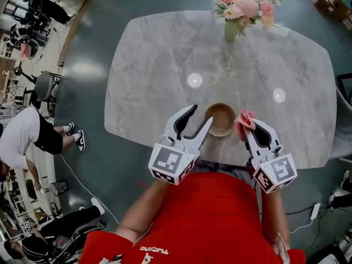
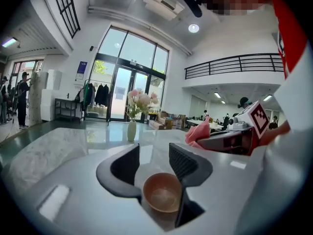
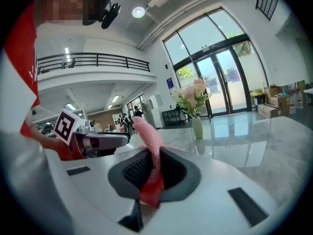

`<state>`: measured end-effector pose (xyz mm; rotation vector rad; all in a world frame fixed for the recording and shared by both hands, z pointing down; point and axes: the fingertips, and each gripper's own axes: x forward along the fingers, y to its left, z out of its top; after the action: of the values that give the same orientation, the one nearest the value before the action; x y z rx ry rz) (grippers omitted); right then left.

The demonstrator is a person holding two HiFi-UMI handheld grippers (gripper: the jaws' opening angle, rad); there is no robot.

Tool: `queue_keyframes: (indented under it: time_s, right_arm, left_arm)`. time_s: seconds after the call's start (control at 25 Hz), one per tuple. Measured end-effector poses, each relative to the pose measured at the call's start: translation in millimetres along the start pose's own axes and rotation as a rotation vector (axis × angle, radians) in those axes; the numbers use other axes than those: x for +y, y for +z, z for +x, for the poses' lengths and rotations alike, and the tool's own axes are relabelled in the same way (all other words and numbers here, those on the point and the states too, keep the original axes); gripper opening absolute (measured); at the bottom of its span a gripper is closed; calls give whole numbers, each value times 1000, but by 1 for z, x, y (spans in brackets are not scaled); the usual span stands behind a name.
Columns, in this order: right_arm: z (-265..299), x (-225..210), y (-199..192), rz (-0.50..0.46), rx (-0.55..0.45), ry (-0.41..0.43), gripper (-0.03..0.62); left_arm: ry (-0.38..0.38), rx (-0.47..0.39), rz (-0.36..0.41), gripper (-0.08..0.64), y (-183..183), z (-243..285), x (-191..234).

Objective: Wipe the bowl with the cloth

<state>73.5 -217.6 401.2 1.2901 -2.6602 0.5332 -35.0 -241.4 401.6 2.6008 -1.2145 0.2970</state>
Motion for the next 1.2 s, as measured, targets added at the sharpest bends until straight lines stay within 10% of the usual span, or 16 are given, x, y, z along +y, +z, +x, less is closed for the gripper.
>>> queue_keyframes:
  time_s: [0.48,1.2]
  right_arm:
    - [-25,18,47,-31,-181,-4,25]
    - [-53,50,94,-107,-318,54,25]
  left_arm:
    - [-46,-193,66,14,60,-24,-24]
    - [-121,-202,132,6,83,-37,-58]
